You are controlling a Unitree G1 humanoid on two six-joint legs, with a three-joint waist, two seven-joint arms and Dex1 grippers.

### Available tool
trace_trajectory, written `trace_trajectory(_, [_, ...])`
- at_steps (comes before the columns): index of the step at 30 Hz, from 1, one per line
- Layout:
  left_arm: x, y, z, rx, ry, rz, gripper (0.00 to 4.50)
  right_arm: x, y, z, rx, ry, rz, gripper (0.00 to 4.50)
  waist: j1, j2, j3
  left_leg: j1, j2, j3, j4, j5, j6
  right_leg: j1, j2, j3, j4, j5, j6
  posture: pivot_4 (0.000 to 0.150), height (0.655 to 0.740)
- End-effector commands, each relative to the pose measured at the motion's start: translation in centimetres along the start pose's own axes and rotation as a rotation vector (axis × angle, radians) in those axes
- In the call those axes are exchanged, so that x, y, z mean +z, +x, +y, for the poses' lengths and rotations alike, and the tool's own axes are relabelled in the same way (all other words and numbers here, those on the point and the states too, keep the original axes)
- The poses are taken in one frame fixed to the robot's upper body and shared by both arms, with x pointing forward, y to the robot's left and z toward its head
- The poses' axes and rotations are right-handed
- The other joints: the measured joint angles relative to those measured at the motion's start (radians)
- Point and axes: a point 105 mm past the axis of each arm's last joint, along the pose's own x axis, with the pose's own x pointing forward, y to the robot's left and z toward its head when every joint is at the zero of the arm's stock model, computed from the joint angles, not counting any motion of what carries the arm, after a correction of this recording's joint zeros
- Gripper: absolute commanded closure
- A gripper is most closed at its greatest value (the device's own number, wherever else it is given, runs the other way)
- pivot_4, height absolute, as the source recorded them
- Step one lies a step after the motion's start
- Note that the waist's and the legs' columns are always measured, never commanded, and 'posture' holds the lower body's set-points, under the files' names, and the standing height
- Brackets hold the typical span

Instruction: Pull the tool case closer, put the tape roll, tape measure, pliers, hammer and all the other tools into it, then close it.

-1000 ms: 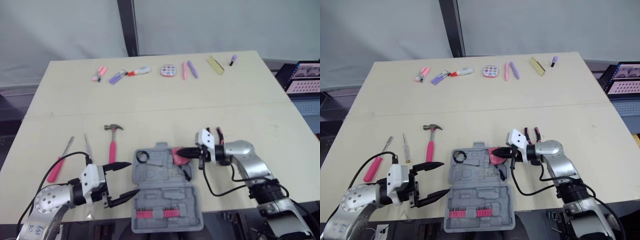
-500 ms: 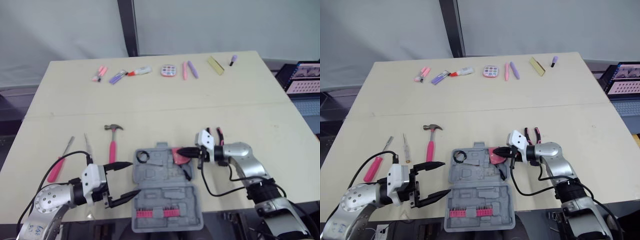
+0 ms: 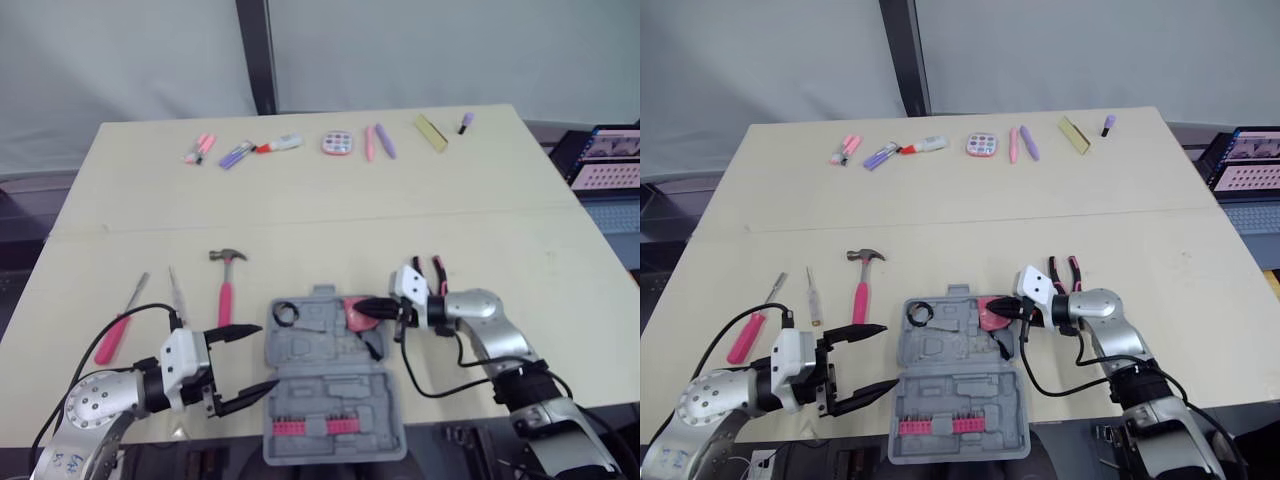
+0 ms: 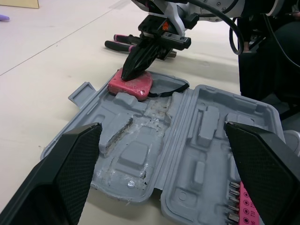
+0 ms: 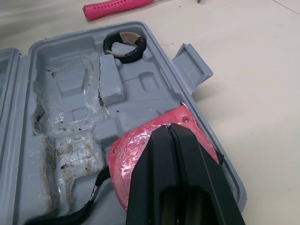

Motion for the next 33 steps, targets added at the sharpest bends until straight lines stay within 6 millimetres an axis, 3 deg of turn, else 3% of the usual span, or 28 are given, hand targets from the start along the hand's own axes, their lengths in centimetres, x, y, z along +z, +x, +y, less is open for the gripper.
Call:
trace_trajectory(1, [0.9, -0.1, -0.2, -0.008, 0.032, -0.019, 0.00, 1.9, -0.6, 0.1, 0.001, -0.042, -0.028, 4.45, 0.000, 0.000, 0.000, 0.000, 0.000, 0.000, 0.000, 0.000, 0.000, 0.000, 0.000, 0.000, 0.000, 0.000, 0.000, 0.150, 0.7400])
trace_trajectory(4, [0.9, -0.1, -0.2, -0.009, 0.031, -0.021, 0.00, 4.0, -0.7, 0.1, -0.001, -0.070, -0.054, 4.45, 0.000, 0.001, 0.000, -0.001, 0.000, 0.000, 0.000, 0.000, 0.000, -0.001, 0.000, 0.000, -0.001, 0.000, 0.000, 0.150, 0.7400])
trace_trajectory(8, [0.9, 0.0, -0.2, -0.011, 0.030, -0.024, 0.00, 5.1, -0.7, 0.3, -0.005, -0.086, -0.058, 4.45, 0.000, 0.001, 0.000, -0.001, 0.000, 0.000, -0.001, 0.000, 0.000, -0.001, 0.000, 0.000, 0.000, 0.000, 0.000, 0.150, 0.7400])
trace_trajectory(16, [0.9, 0.2, -0.2, -0.012, 0.025, -0.027, 0.00, 6.3, -1.1, 0.5, -0.026, -0.098, -0.072, 4.45, 0.000, 0.001, 0.000, -0.001, 0.000, 0.000, -0.001, 0.000, 0.000, -0.001, 0.000, 0.000, -0.001, 0.000, 0.000, 0.150, 0.7400])
trace_trajectory(20, [0.9, 0.3, -0.2, -0.012, 0.025, -0.028, 0.00, 5.6, -1.4, 0.7, -0.018, -0.070, -0.035, 4.45, 0.001, 0.001, 0.000, -0.001, 0.000, 0.000, -0.001, 0.000, 0.000, -0.001, 0.000, 0.000, -0.001, 0.000, 0.000, 0.150, 0.7400])
trace_trajectory(23, [0.9, 0.3, -0.3, -0.013, 0.024, -0.027, 0.00, 5.3, -1.6, 0.8, -0.006, -0.026, -0.032, 3.63, 0.001, 0.001, 0.000, -0.001, 0.000, 0.000, -0.001, 0.000, 0.000, -0.001, 0.000, 0.000, -0.001, 0.000, 0.000, 0.150, 0.7400])
trace_trajectory(27, [0.9, 0.3, -0.3, -0.016, 0.023, -0.027, 0.00, 5.1, -1.7, 0.5, -0.041, -0.069, 0.001, 1.78, 0.000, 0.001, 0.000, -0.001, 0.000, 0.000, -0.001, 0.000, 0.000, -0.001, 0.000, 0.000, -0.001, 0.000, 0.000, 0.150, 0.7400])
trace_trajectory(33, [0.8, 0.4, -0.3, -0.018, 0.022, -0.028, 0.00, 4.8, -1.7, 0.7, -0.037, -0.059, 0.011, 1.78, 0.000, 0.001, 0.000, -0.001, 0.000, 0.000, -0.001, 0.000, 0.000, -0.001, 0.000, 0.000, -0.001, 0.000, 0.000, 0.150, 0.7400])
